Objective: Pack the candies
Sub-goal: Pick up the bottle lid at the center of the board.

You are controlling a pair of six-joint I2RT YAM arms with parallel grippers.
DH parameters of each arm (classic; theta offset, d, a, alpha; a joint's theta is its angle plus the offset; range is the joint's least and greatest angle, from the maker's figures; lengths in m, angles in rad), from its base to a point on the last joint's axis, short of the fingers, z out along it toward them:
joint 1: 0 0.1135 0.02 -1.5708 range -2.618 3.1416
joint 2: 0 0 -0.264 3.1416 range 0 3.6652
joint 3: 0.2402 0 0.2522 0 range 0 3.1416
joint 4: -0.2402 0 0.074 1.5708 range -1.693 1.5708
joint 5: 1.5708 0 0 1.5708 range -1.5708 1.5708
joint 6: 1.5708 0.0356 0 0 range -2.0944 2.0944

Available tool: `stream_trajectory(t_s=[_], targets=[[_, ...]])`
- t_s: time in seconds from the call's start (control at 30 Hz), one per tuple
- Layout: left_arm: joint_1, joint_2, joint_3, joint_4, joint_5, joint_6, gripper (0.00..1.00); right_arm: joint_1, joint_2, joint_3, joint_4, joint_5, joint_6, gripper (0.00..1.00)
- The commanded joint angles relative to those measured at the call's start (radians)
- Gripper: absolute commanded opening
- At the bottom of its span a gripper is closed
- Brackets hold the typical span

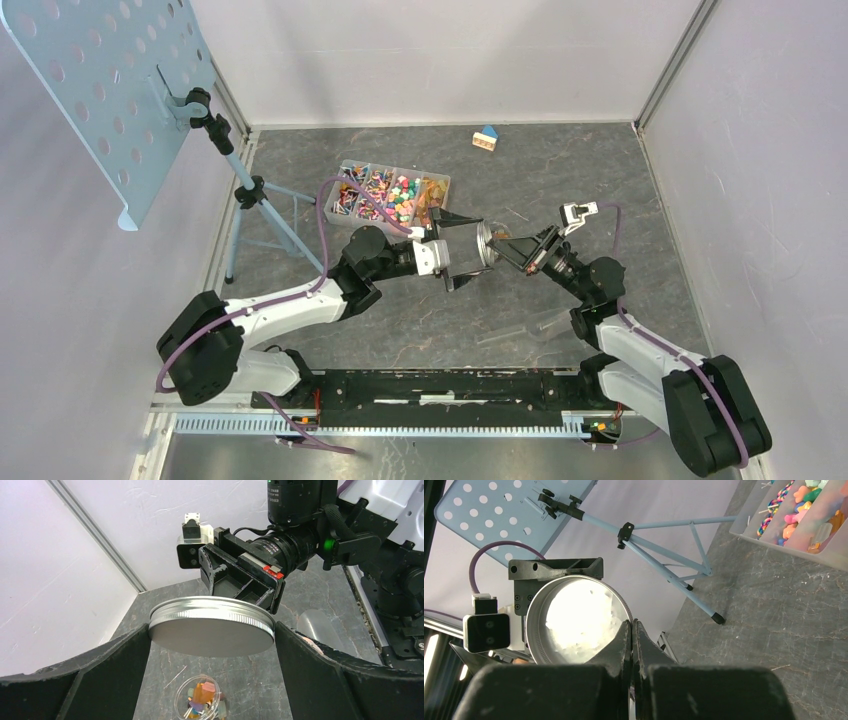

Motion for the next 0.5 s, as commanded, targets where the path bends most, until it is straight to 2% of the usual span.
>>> stream_trajectory(t_s=[0.0,0.17,0.3,0.47], targets=[[-0.001,0.0,0.038,0.036,0.043,0.084,0.97,0.006,0.001,0.0,0.052,-0.012,-0.002,0.0],[0.002,-0.003,0.044,0.027,0.051,0.083,0.9,0.005,0.008,-0.006,0.051,-0.006,-0.003,0.0],[0.006,-0.006,0.06,0.0,0.057,0.075,0.8,0.006,0.014,-0.008,0.051,-0.003,-0.005,0.06],[0.01,-0.01,0.082,-0.065,0.044,0.068,0.73,0.006,0.011,-0.011,0.019,0.001,-0.027,0.25]])
